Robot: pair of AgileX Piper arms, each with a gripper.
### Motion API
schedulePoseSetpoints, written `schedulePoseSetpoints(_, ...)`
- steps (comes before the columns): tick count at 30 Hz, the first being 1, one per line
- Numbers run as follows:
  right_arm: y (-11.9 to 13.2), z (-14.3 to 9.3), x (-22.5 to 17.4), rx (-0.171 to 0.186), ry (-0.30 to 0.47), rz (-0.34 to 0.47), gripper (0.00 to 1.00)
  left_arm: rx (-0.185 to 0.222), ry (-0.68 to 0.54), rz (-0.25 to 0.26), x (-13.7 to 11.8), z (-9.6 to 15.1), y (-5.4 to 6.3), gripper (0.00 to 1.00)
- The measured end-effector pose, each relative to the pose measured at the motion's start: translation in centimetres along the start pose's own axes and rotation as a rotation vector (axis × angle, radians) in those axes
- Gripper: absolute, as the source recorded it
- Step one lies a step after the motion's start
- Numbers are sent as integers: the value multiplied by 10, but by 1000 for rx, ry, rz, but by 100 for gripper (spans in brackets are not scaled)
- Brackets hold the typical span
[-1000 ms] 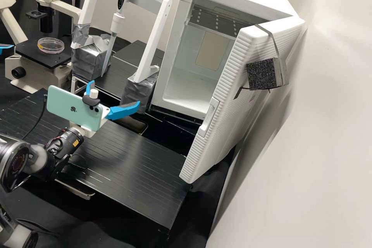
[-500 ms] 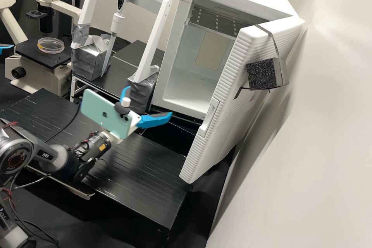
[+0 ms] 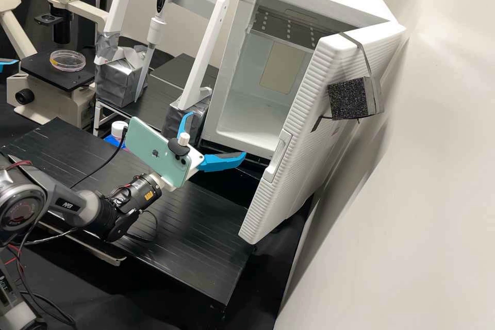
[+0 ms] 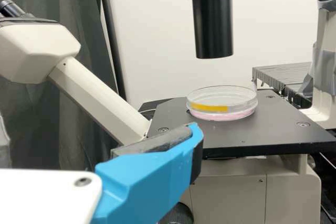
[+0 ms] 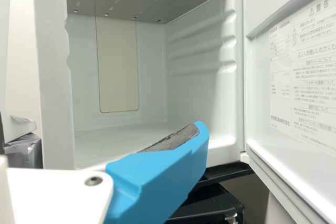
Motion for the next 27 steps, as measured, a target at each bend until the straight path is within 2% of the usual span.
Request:
schedulePoseSetpoints(6, -1, 5, 11, -8, -23, -9, 100, 0, 0, 0, 0, 0, 0, 100)
schedulePoseSetpoints(16, 19, 26, 65, -28, -111, 12, 100, 0, 0, 0, 0, 0, 0, 100)
schedulePoseSetpoints(23, 22, 22, 109, 31, -76, -70, 100, 0, 0, 0, 0, 0, 0, 100)
schedulePoseSetpoints(27, 19, 17, 140, 34, -71, -112, 100, 0, 0, 0, 0, 0, 0, 100)
